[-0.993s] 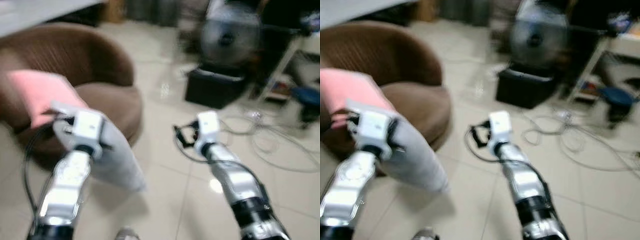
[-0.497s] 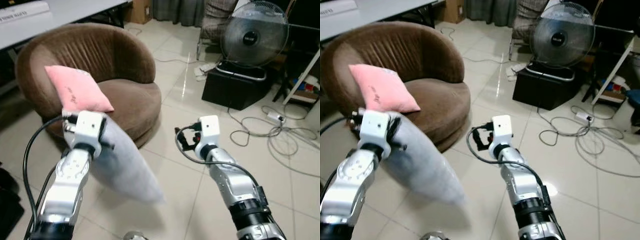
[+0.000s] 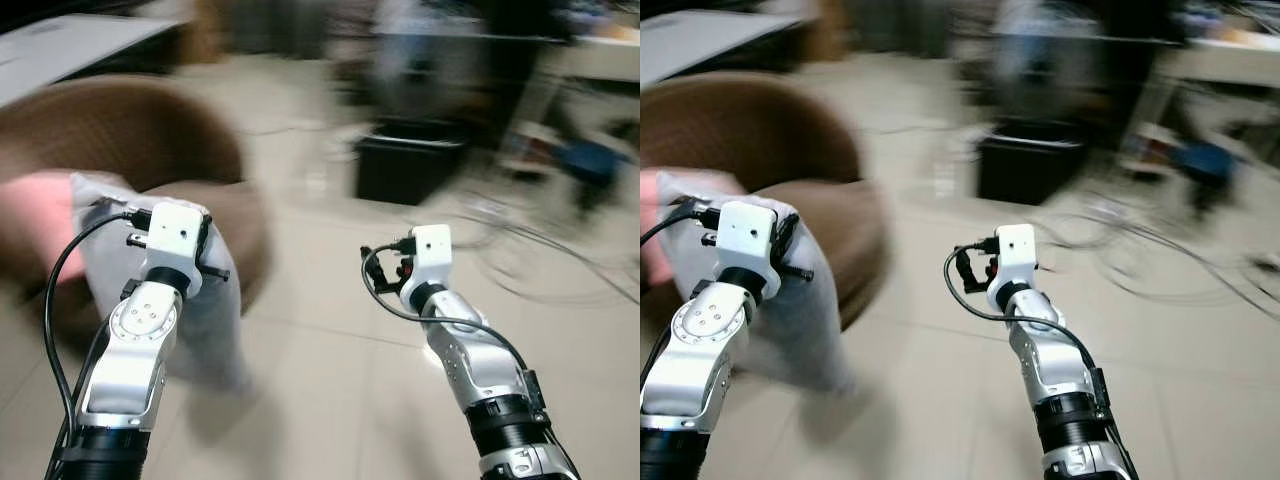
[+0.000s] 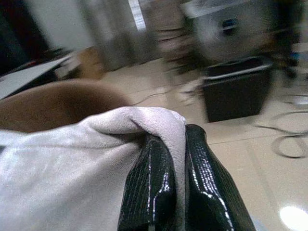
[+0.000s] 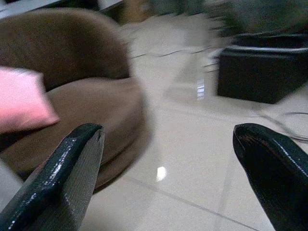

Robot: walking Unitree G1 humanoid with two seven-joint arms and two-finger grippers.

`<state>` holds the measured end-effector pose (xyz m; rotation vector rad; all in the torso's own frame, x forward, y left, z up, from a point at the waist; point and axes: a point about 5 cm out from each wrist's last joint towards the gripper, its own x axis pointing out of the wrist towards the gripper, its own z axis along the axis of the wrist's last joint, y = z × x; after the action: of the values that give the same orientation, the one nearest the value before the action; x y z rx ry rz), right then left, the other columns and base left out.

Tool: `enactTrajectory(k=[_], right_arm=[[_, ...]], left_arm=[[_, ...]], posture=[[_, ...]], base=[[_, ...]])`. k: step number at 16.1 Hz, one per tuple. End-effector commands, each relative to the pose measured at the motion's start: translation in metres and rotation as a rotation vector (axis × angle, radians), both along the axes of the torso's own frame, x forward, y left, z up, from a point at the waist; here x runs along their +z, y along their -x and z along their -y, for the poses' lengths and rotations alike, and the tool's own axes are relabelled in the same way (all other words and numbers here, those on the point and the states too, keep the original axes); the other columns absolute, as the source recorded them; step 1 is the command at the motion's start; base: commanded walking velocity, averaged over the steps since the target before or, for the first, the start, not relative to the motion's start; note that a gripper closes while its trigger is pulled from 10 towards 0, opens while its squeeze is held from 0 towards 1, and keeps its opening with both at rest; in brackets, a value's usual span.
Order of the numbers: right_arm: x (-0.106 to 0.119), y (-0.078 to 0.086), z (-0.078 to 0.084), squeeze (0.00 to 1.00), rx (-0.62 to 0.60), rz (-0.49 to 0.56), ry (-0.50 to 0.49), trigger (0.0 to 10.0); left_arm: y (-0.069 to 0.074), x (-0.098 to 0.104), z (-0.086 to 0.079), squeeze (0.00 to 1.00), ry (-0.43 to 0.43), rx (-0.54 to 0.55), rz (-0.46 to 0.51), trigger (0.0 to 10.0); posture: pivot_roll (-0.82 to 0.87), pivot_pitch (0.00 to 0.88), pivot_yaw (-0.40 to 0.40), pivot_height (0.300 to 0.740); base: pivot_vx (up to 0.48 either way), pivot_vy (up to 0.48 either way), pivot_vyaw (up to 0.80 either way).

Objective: Move the pillow to the sofa from floor

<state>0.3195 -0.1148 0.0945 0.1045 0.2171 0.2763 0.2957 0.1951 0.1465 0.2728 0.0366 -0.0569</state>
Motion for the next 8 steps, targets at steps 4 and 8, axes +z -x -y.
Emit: enactTrajectory(k=[4,8], right_arm=[[0.0094,-0.0022,-0.0045,0.0,0.006,0.025,0.002,10.0],[0.0102,-0.0045,-0.0056,0.0,0.028,0.02,0.02,10.0]], left_arm=[[-0.0068,0.016,0.0065,0.0,0.018,-0.025,0.088,10.0],[-0.0059,0.0146,0.0037,0.0,0.023,-0.006,0.088,10.0]], posture=[[0.1,0.0,0.056,0.74],[0.11,0.0,0.036,0.74]], base=[[0.357,0.0,-0.11],[0.368,0.0,0.0]])
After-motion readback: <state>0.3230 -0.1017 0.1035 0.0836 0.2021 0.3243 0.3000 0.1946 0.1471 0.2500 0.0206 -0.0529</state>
